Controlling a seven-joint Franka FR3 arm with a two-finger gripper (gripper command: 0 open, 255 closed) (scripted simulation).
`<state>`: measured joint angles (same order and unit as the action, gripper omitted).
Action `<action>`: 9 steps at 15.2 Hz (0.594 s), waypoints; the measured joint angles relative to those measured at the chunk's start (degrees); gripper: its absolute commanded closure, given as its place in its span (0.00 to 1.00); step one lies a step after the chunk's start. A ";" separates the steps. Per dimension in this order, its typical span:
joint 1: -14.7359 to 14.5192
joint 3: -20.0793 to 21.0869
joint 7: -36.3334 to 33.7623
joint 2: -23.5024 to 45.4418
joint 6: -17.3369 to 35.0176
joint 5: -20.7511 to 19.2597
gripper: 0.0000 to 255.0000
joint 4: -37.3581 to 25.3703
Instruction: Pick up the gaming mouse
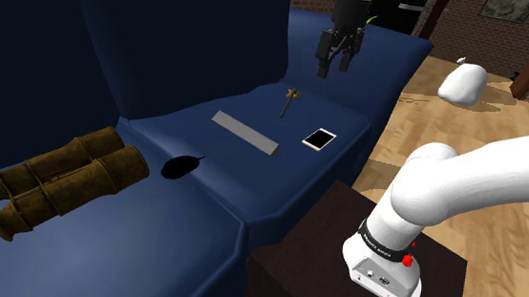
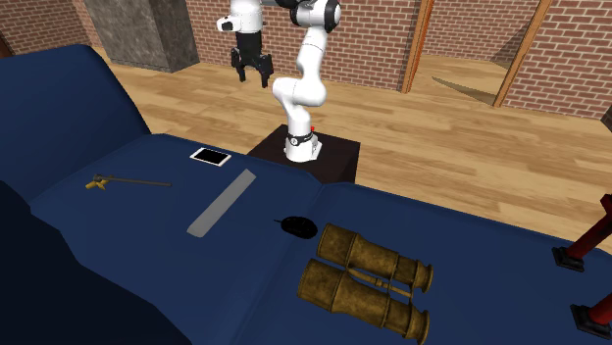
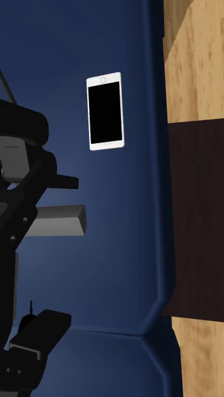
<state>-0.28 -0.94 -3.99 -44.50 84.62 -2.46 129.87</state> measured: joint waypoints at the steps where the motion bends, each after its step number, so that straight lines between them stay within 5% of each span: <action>1: 0.00 0.00 0.00 0.00 0.00 0.00 0.00 0.00; 9: 1.66 9.68 -19.49 1.28 7.06 7.38 0.00 6.63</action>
<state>1.38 8.73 -23.48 -43.22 91.67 4.92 136.50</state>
